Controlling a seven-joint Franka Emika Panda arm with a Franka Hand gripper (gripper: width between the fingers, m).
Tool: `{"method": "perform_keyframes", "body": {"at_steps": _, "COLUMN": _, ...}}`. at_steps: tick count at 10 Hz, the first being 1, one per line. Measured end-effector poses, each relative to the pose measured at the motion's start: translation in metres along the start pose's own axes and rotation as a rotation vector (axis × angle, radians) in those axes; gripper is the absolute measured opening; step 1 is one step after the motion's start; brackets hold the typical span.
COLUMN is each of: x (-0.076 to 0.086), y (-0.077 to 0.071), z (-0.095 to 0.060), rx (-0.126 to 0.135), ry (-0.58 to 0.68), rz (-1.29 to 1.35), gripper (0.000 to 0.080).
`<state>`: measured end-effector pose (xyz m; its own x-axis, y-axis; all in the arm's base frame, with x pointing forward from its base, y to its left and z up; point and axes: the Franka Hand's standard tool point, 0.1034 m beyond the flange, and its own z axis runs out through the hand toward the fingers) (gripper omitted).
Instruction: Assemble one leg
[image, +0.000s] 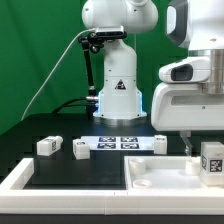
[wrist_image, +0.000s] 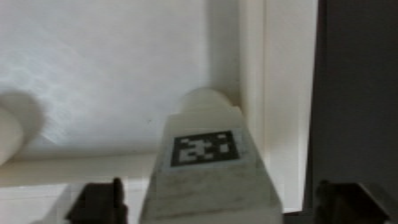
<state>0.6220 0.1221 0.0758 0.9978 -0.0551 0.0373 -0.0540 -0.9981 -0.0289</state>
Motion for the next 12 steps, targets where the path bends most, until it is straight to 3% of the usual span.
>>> {"method": "perform_keyframes", "body": {"at_steps": 1, "x": 0.0, "y": -0.0001, "z": 0.0, "rx": 0.0, "ry": 0.0, "rz": 0.009, "gripper": 0.0427}}
{"method": "perform_keyframes", "body": {"at_steps": 2, "x": 0.0, "y": 0.0, "z": 0.0001, "rx": 0.0, "ry": 0.0, "rz": 0.009, "gripper": 0.0427}}
{"method": "perform_keyframes", "body": {"at_steps": 3, "x": -0.0001, "y": 0.0004, "z": 0.0002, "rx": 0.0, "ry": 0.0, "rz": 0.009, "gripper": 0.0289}}
{"method": "perform_keyframes", "body": {"at_steps": 6, "x": 0.0, "y": 0.0014, "z": 0.0007, "rx": 0.012, "ry": 0.011, "rz": 0.135, "gripper": 0.029}}
{"method": "perform_keyframes", "body": {"at_steps": 8, "x": -0.0001, "y": 0.0021, "z": 0.0011, "rx": 0.034, "ry": 0.021, "rz": 0.415, "gripper": 0.029}}
{"method": "perform_keyframes", "body": {"at_steps": 12, "x": -0.0004, "y": -0.0001, "z": 0.0026, "rx": 0.045, "ry": 0.024, "rz": 1.041, "gripper": 0.0291}}
